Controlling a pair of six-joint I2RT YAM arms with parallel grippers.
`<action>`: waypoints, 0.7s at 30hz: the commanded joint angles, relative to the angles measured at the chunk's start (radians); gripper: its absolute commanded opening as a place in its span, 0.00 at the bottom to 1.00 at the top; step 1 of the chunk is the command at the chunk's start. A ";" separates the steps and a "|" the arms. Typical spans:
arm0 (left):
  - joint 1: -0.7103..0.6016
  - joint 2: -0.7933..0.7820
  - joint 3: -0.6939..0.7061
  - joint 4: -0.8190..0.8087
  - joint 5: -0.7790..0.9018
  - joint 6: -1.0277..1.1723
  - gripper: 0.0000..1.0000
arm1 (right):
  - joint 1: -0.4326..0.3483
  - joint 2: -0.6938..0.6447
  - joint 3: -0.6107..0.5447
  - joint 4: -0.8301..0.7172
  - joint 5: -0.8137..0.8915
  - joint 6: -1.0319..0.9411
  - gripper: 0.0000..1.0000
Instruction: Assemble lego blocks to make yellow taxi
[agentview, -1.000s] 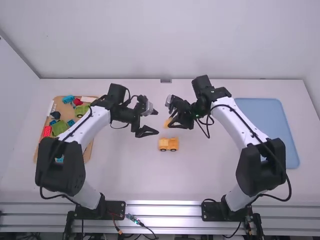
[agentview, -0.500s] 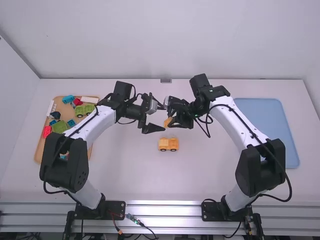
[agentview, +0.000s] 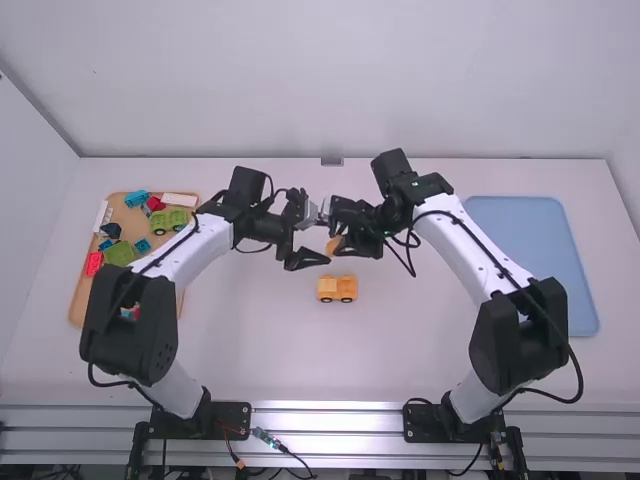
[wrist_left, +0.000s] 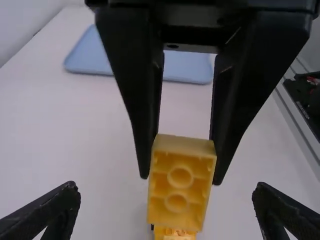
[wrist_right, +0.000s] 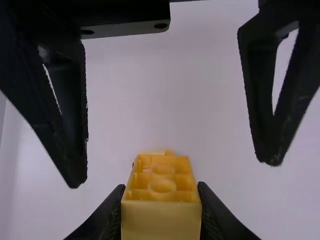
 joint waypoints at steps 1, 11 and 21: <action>0.000 0.005 -0.025 0.007 0.003 0.000 0.92 | 0.004 -0.008 0.027 0.003 -0.007 0.008 0.09; -0.019 0.006 -0.082 0.090 0.023 0.000 0.92 | 0.012 -0.008 0.034 -0.001 -0.014 -0.022 0.06; -0.016 0.006 -0.096 0.143 0.068 -0.006 0.76 | 0.019 -0.008 0.034 -0.008 -0.037 -0.056 0.05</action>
